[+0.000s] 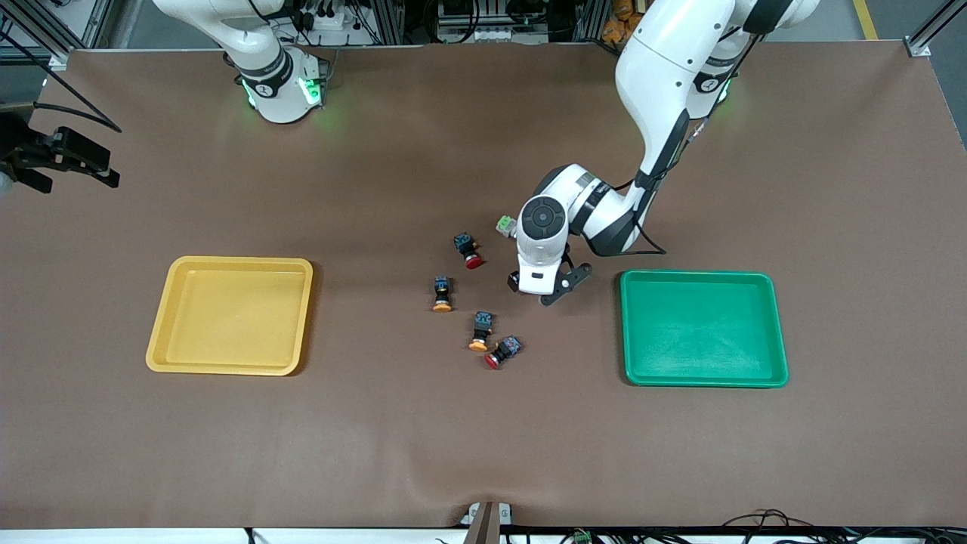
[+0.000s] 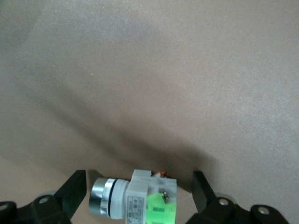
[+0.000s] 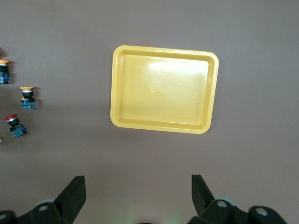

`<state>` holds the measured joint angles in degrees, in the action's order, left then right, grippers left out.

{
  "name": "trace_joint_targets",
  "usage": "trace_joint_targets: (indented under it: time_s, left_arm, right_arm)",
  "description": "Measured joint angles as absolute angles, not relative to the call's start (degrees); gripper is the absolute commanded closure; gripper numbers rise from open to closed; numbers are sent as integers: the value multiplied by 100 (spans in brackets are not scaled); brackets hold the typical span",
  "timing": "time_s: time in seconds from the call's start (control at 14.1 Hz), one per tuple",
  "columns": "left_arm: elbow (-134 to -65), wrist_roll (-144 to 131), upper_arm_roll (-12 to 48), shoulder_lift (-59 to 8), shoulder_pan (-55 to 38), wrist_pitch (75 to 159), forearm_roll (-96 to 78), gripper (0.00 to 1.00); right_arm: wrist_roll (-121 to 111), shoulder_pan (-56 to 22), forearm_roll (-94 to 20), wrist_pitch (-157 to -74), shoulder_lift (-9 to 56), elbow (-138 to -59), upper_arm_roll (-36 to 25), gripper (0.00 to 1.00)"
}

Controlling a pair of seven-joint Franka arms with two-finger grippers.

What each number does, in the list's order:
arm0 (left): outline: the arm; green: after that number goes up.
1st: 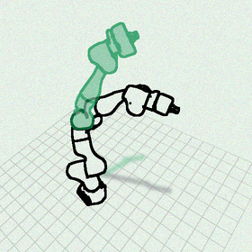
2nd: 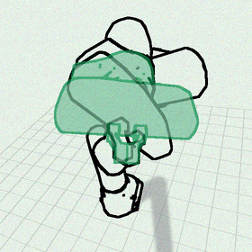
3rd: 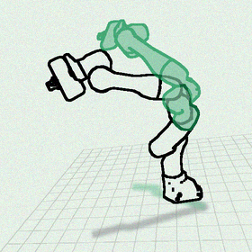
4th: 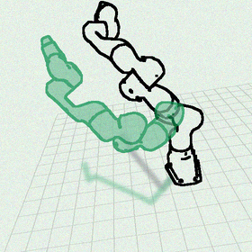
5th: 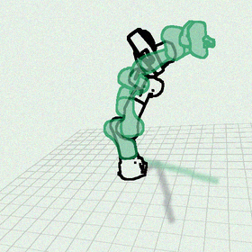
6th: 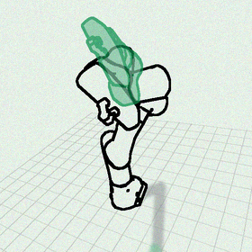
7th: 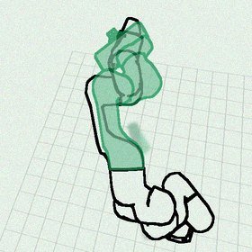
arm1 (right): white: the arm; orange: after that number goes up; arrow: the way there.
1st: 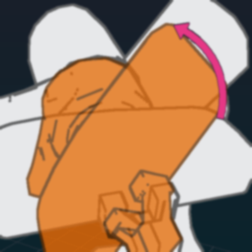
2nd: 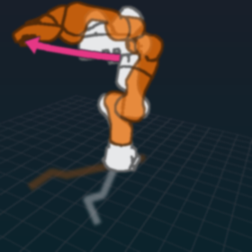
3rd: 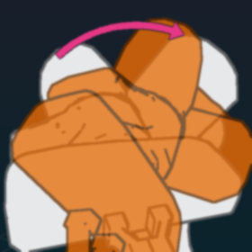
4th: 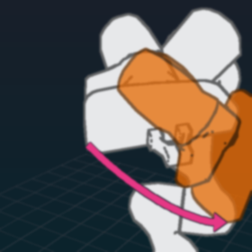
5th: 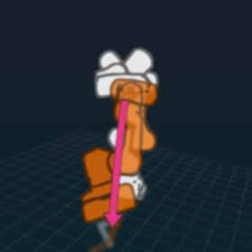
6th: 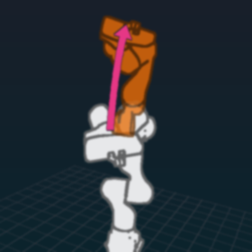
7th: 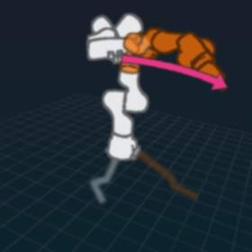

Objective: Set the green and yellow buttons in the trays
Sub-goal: 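Lower the left gripper and grasp the green-capped button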

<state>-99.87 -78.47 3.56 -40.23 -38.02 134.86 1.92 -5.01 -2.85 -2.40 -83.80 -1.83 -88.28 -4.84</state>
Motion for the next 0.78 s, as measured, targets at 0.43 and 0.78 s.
trace_joint_targets:
  time_s: [0.43, 0.78]
  left_arm:
    - [-10019, -7841, 427, -3996, -3803, 13629, 192, 54]
    - [-10123, -7583, 424, -3898, -3788, 13624, 196, 94]
  right_arm:
    - [-501, -285, -258, -8390, -164, -8828, -482, 0]
    - [-501, -283, -260, -8394, -158, -8828, -486, 0]
